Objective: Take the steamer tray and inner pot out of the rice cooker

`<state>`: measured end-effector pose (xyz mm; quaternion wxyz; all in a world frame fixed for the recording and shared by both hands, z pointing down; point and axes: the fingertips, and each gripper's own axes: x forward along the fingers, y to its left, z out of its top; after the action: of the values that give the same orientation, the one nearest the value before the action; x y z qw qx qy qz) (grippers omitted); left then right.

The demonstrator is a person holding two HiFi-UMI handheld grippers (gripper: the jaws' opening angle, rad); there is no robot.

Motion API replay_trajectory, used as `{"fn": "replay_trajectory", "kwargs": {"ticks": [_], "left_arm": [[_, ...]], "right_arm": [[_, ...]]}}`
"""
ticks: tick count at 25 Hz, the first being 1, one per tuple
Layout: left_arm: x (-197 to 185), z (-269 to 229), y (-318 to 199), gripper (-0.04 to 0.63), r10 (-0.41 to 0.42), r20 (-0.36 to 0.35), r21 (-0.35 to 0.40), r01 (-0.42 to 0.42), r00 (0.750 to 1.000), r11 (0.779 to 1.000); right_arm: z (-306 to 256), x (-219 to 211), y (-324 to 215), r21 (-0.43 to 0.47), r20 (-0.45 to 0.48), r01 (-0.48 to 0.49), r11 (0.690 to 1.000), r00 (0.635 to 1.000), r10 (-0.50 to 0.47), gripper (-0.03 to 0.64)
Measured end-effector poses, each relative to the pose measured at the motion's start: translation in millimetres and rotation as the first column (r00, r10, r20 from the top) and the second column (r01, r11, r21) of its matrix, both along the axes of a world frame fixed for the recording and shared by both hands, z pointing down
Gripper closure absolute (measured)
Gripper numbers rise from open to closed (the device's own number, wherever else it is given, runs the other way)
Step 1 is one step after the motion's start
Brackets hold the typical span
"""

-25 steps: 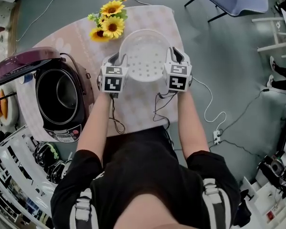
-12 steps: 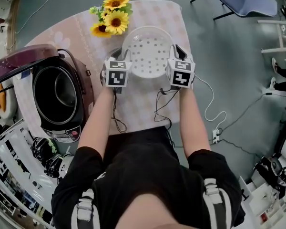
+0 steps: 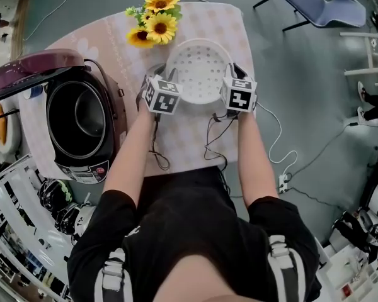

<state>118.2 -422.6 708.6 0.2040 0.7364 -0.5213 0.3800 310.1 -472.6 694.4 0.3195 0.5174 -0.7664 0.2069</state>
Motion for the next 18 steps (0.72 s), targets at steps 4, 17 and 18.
{"fn": "replay_trajectory", "kwargs": {"ticks": [4,17,18], "left_arm": [[-8.6,-24.4,-0.5,0.465,0.013,0.125,0.11,-0.027,0.992,0.994],[-21.4,-210.4,61.6,0.517,-0.033,-0.114,0.428,0.079,0.993,0.9],[-24.7,-228.5,68.9,0.53,-0.025,-0.134,0.457,0.084,0.991,0.885]], "right_arm": [[-15.6,0.9,2.3,0.036,0.034,-0.044,0.998,0.998,0.043,0.574],[-228.1,-58.9,71.3,0.466,0.253,-0.058,0.883,0.965,-0.071,0.574],[-245.9,-65.6,80.6,0.501,0.25,-0.054,0.864,0.964,-0.085,0.574]]}}
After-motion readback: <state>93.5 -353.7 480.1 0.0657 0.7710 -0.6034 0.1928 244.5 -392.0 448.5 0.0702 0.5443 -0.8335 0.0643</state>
